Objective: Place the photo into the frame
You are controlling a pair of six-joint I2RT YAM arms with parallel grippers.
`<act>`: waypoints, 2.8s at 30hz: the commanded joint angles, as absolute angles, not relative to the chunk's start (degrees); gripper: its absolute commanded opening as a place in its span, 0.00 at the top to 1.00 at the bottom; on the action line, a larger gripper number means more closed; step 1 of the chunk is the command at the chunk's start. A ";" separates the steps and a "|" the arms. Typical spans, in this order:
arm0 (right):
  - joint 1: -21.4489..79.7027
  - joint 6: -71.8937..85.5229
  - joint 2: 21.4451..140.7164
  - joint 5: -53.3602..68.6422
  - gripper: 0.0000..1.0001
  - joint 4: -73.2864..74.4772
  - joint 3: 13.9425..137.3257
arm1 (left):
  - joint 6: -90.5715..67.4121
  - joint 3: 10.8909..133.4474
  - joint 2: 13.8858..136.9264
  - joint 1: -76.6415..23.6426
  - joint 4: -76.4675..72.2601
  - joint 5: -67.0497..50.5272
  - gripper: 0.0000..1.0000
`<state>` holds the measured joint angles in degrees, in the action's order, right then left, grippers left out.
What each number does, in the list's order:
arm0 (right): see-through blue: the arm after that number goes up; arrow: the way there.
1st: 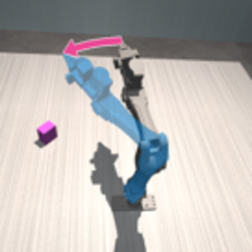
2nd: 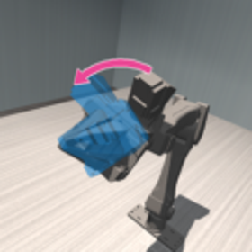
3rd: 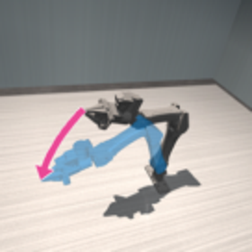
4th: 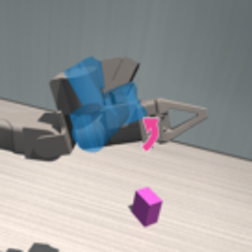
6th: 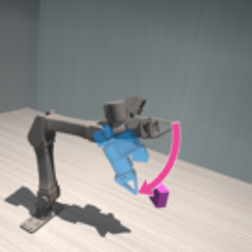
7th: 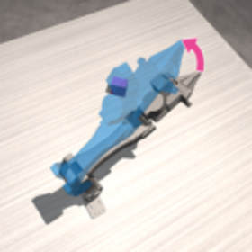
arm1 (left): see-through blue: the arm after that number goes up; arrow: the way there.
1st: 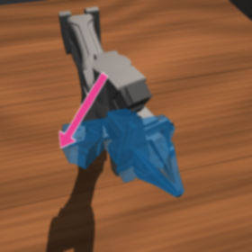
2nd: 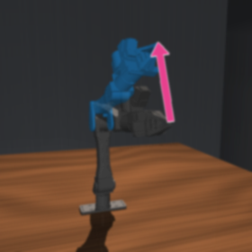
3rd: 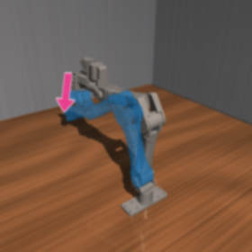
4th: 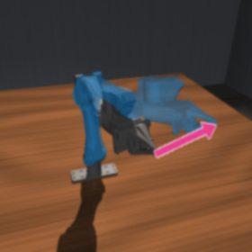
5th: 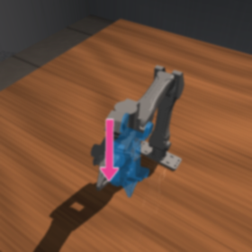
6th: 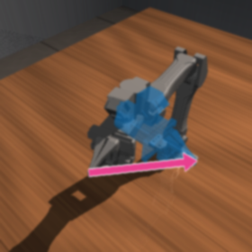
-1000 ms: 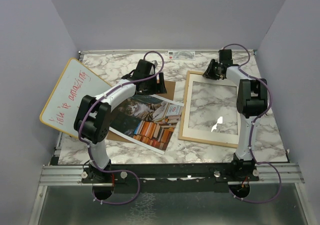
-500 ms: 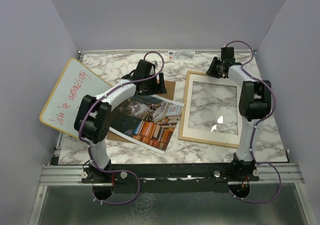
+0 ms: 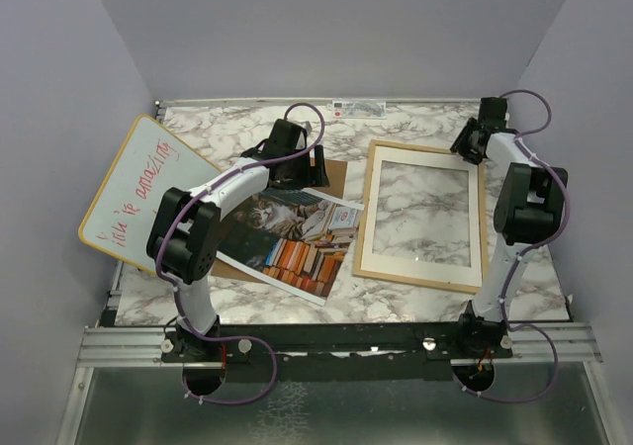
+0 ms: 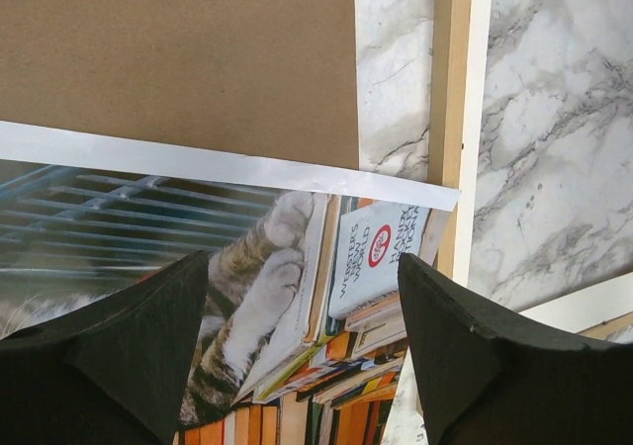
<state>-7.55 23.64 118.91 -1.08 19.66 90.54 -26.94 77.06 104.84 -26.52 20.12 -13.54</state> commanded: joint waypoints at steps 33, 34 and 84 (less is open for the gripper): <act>-8.89 19.91 120.53 -0.45 0.74 11.69 87.44 | -26.54 77.43 106.56 -26.54 19.43 -14.19 0.23; -8.91 19.80 120.50 -0.44 0.76 11.66 87.90 | -26.54 77.43 106.60 -26.54 19.49 -14.22 0.23; -8.93 16.56 117.77 6.55 0.55 26.08 91.56 | -26.24 79.79 108.06 -27.56 19.20 -15.86 0.23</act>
